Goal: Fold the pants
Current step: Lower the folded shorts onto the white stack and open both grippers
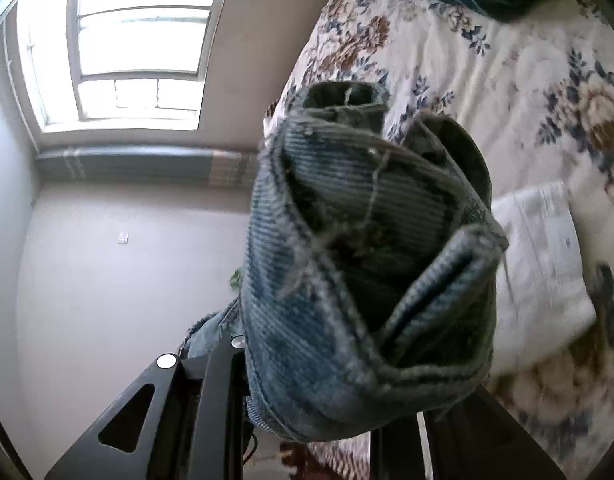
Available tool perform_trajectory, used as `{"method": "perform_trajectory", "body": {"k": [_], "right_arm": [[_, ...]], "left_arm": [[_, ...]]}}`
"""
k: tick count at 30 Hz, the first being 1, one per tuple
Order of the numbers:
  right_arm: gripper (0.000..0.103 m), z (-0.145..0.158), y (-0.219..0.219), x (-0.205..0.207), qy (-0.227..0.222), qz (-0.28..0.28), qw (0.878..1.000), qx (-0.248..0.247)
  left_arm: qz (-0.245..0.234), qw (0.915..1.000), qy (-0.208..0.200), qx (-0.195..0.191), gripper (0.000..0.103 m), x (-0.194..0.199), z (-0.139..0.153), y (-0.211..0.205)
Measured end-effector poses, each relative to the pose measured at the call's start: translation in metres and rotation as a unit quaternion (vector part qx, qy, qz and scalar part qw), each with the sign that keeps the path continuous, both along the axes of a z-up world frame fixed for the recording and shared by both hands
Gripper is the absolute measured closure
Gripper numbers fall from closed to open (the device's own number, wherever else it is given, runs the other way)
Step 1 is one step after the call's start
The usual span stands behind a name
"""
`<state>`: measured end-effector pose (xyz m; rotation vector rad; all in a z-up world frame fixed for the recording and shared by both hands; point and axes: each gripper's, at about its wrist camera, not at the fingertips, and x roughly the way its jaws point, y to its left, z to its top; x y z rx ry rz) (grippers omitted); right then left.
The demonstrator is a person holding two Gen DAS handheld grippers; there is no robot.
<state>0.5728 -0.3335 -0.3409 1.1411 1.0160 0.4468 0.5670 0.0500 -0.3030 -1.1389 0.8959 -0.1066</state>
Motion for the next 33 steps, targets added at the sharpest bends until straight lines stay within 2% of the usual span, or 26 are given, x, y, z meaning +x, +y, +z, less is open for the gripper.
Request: {"method": "perform_trajectory", "body": {"k": [3,7,8,10,12,15,17,18,22,23,26,30,33], "right_arm": [[0.081,-0.064,-0.009,0.011,0.026,-0.010,1.000,-0.002],[0.081,-0.174,-0.014,-0.005,0.097,-0.014,0.995,-0.013],[0.081,-0.196,-0.015,-0.014,0.112,-0.019,0.993,-0.010],[0.081,-0.227,-0.017,-0.029,0.130,-0.028,0.991,0.001],[0.078,-0.240,-0.016,-0.037,0.134,-0.030,0.990,0.020],[0.065,-0.259,-0.017,-0.033,0.140,-0.029,0.988,0.055],[0.054,-0.254,-0.019,-0.038,0.136,-0.030,0.989,0.043],[0.054,-0.244,-0.019,-0.042,0.134,-0.033,0.990,0.035],[0.055,-0.234,-0.030,-0.059,0.132,-0.079,0.988,0.029],[0.063,-0.236,-0.032,-0.061,0.132,-0.093,0.987,0.025],[0.070,-0.231,-0.025,-0.064,0.133,-0.102,0.986,0.005],[0.073,-0.231,-0.015,-0.058,0.131,-0.109,0.985,-0.014],[0.073,-0.231,-0.006,-0.059,0.134,-0.107,0.985,-0.021]], "left_arm": [[-0.021,0.9996,0.021,0.004,0.083,0.024,-0.068,0.003],[-0.041,0.9939,0.102,0.010,0.083,0.011,-0.182,0.005],[-0.045,0.9922,0.116,0.005,0.083,0.002,-0.203,0.006],[-0.053,0.9915,0.119,0.005,0.083,-0.011,-0.225,0.007],[-0.060,0.9929,0.102,0.001,0.079,-0.021,-0.227,0.012],[-0.072,0.9919,0.100,-0.032,0.077,-0.026,-0.228,0.023],[-0.067,0.9909,0.105,-0.052,0.075,-0.030,-0.228,0.028],[-0.060,0.9909,0.106,-0.057,0.074,-0.038,-0.220,0.024],[-0.031,0.9927,0.099,-0.062,0.074,-0.064,-0.206,0.025],[-0.024,0.9931,0.097,-0.062,0.074,-0.067,-0.206,0.026],[-0.010,0.9943,0.096,-0.046,0.073,-0.067,-0.209,0.026],[-0.008,0.9950,0.097,-0.021,0.072,-0.071,-0.215,0.034],[-0.014,0.9937,0.102,-0.044,0.072,-0.068,-0.221,0.042]]}}
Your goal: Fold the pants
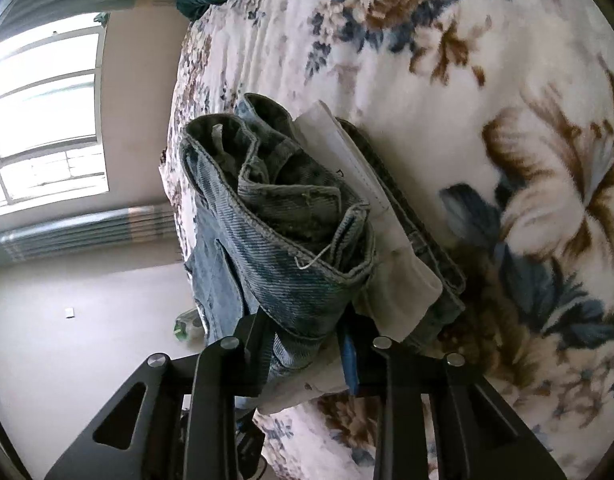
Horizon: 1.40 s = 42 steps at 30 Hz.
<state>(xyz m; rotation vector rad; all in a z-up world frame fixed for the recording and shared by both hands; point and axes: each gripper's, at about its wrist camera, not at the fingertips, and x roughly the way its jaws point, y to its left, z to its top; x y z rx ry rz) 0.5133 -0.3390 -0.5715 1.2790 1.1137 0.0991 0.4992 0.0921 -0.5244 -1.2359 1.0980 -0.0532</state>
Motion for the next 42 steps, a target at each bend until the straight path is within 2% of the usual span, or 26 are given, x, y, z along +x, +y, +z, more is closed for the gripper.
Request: {"method": "perform_trajectory", "body": {"k": [3,5,7,8,10,12,13,15,16,17,18,19,20,21,22,25,26,28,31,38,42], "right_arm": [[0.073,0.004,-0.003,0.018,-0.001,-0.005,1.000,0.005],[0.073,0.005,-0.002,0.018,-0.001,-0.002,1.000,0.000],[0.073,0.005,0.002,0.018,-0.005,0.001,1.000,-0.008],[0.073,0.011,0.000,0.001,-0.005,0.002,1.000,-0.008],[0.072,0.015,0.002,-0.003,0.000,0.003,1.000,-0.014],[0.067,0.021,0.001,-0.009,0.010,0.000,1.000,-0.012],[0.063,0.025,0.003,-0.010,0.021,0.004,0.999,-0.028],[0.040,0.043,0.008,-0.011,0.033,0.028,0.995,-0.095],[0.014,0.056,0.014,-0.011,0.035,0.045,0.988,-0.141],[0.006,0.069,0.021,-0.011,0.037,0.064,0.980,-0.187],[0.006,0.087,0.035,-0.012,0.038,0.094,0.961,-0.257],[0.006,0.100,0.048,-0.013,0.039,0.118,0.943,-0.308],[0.006,0.107,0.057,-0.014,0.039,0.131,0.931,-0.339],[0.006,0.122,0.073,-0.018,0.037,0.154,0.906,-0.392],[0.006,0.130,0.082,-0.021,0.035,0.165,0.893,-0.418],[0.006,0.157,0.108,-0.034,0.021,0.185,0.852,-0.489],[0.006,0.166,0.113,-0.040,0.018,0.184,0.845,-0.501],[0.006,0.182,0.118,-0.051,0.008,0.181,0.841,-0.509],[0.006,0.207,0.118,-0.069,-0.002,0.174,0.845,-0.505],[0.006,0.270,0.128,-0.126,-0.025,0.168,0.846,-0.506],[0.006,0.323,0.134,-0.172,-0.044,0.168,0.838,-0.517]], "left_arm": [[-0.006,0.9994,-0.016,-0.031,0.071,0.000,0.001,0.015],[0.007,0.9996,-0.016,-0.022,0.072,-0.008,0.002,0.029],[0.018,0.9998,-0.007,0.003,0.071,-0.013,0.001,0.045],[0.023,0.9997,-0.005,0.008,0.071,-0.013,0.000,0.051],[0.022,0.9992,0.006,0.033,0.071,-0.011,0.001,0.060],[0.013,0.9976,0.025,0.063,0.067,-0.010,0.002,0.065],[0.000,0.9955,0.039,0.087,0.064,-0.010,0.006,0.064],[-0.049,0.9809,0.073,0.173,0.055,-0.006,0.023,0.055],[-0.093,0.9639,0.084,0.235,0.044,-0.004,0.037,0.043],[-0.119,0.9503,0.083,0.276,0.038,-0.005,0.047,0.036],[-0.139,0.9352,0.080,0.316,0.037,-0.006,0.058,0.027],[-0.164,0.9142,0.066,0.364,0.035,-0.009,0.074,0.014],[-0.177,0.9016,0.056,0.391,0.027,-0.011,0.084,0.007],[-0.189,0.8889,0.047,0.415,0.022,-0.013,0.093,-0.002],[-0.202,0.8782,0.036,0.432,0.014,-0.016,0.103,-0.010],[-0.226,0.8504,0.007,0.475,0.014,-0.024,0.130,-0.034],[-0.231,0.8438,-0.002,0.484,0.014,-0.027,0.139,-0.042],[-0.239,0.8367,-0.015,0.493,0.014,-0.034,0.157,-0.052],[-0.241,0.8281,-0.032,0.505,0.014,-0.048,0.184,-0.064],[-0.240,0.8172,-0.069,0.520,0.014,-0.105,0.254,-0.078],[-0.240,0.8112,-0.090,0.526,0.014,-0.150,0.296,-0.081]]}}
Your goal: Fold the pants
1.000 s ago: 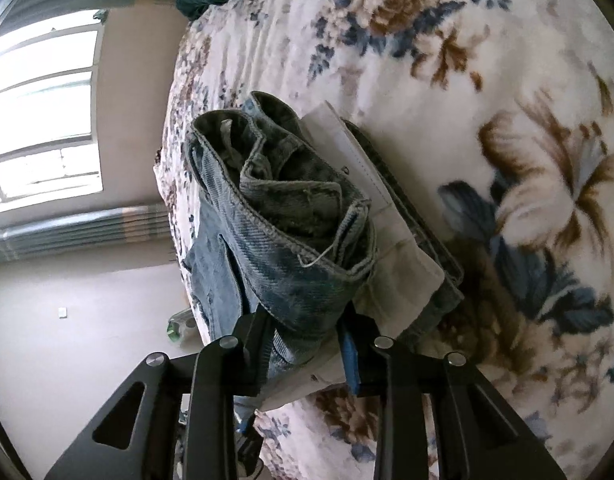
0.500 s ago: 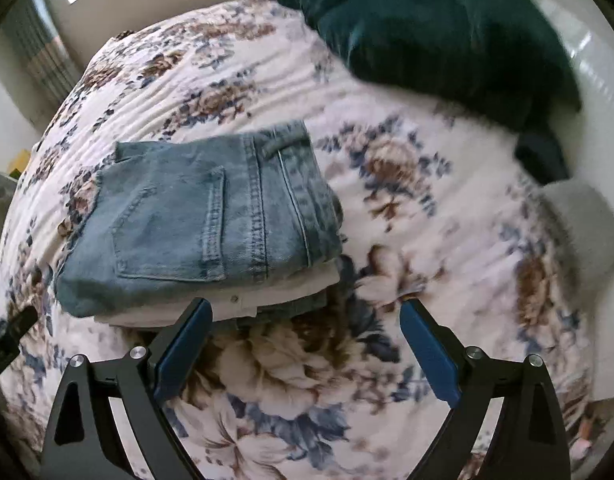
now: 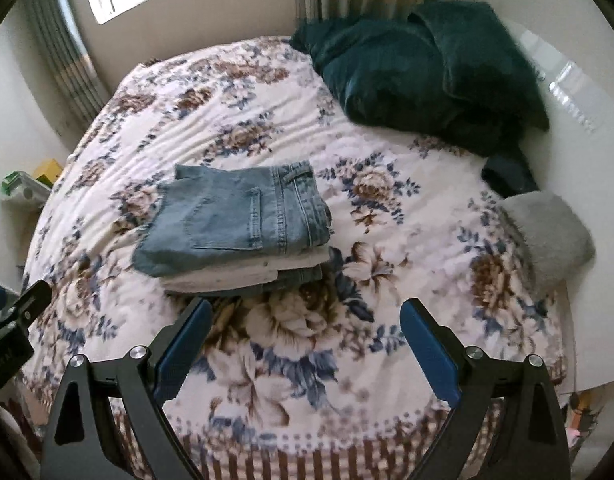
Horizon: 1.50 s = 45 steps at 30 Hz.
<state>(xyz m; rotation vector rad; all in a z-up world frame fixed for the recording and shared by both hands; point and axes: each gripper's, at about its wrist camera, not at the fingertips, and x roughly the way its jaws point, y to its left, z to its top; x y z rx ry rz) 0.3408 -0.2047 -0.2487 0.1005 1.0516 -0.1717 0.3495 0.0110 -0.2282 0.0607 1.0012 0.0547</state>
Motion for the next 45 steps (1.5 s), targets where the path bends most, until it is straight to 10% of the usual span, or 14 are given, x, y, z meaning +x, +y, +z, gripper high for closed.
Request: {"method": "perform_trajectory", "body": {"k": [23,34,45], "right_arm": [[0.006,0.286,0.063,-0.257,-0.114,0.024,0.993,-0.032],[0.006,0.334,0.074,-0.309,-0.130,0.038,0.991,-0.019],[0.005,0.339,0.055,-0.264,-0.154,0.008,0.987,-0.048]], "left_arm": [[-0.024,0.9954,-0.085,-0.037,0.014,-0.185,0.218,0.039],[-0.035,0.9940,-0.096,-0.040,0.014,-0.222,0.239,0.042],[-0.032,0.9918,-0.122,-0.023,0.001,-0.190,0.239,0.030]]}}
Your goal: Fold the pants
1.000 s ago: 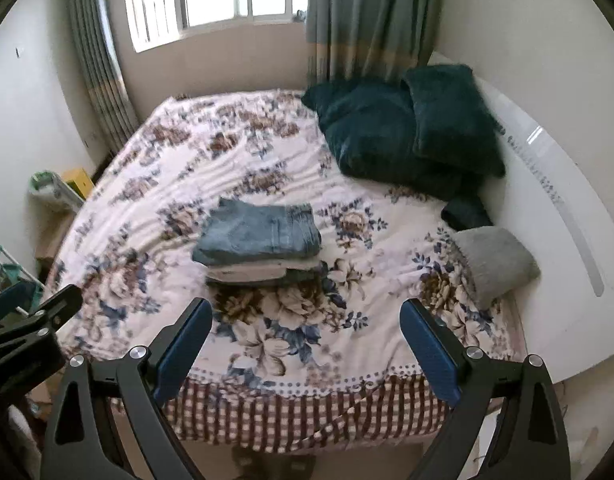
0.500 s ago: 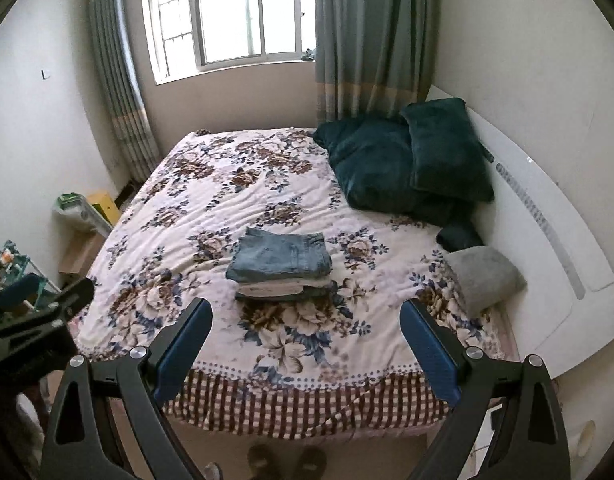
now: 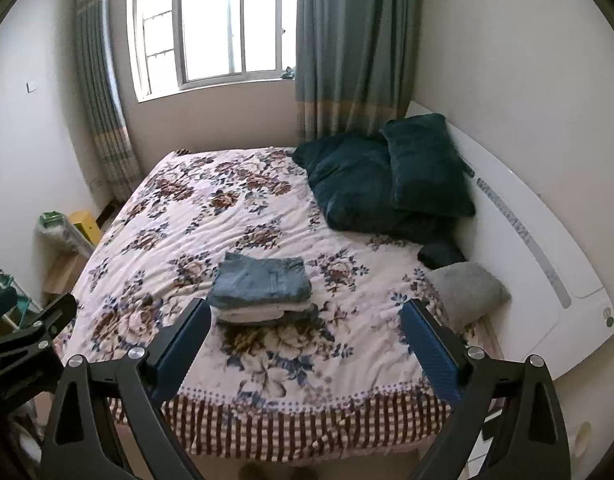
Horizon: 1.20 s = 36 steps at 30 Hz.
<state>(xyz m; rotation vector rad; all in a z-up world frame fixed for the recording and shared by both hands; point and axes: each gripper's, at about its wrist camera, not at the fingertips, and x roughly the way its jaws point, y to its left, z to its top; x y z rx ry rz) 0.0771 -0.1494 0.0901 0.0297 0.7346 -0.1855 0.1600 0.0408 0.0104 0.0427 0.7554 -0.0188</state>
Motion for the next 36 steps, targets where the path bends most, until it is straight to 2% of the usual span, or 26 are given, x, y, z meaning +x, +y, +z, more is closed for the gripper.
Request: {"method": "perform_trajectory", "body": {"k": [4,13,36], "right_arm": [[0.005,-0.008,-0.004,0.020,-0.006,-0.011,1.000,-0.011],[0.005,-0.028,-0.017,0.051,0.014,-0.017,1.000,-0.006],[0.003,-0.067,-0.022,0.061,0.041,0.011,0.999,0.009]], "left_arm": [[0.005,1.0000,0.003,0.005,0.001,0.015,-0.008,-0.005],[0.011,0.9996,0.022,0.014,0.001,0.035,-0.027,-0.014],[0.019,0.9990,0.027,0.031,0.000,0.038,-0.035,-0.014]]}}
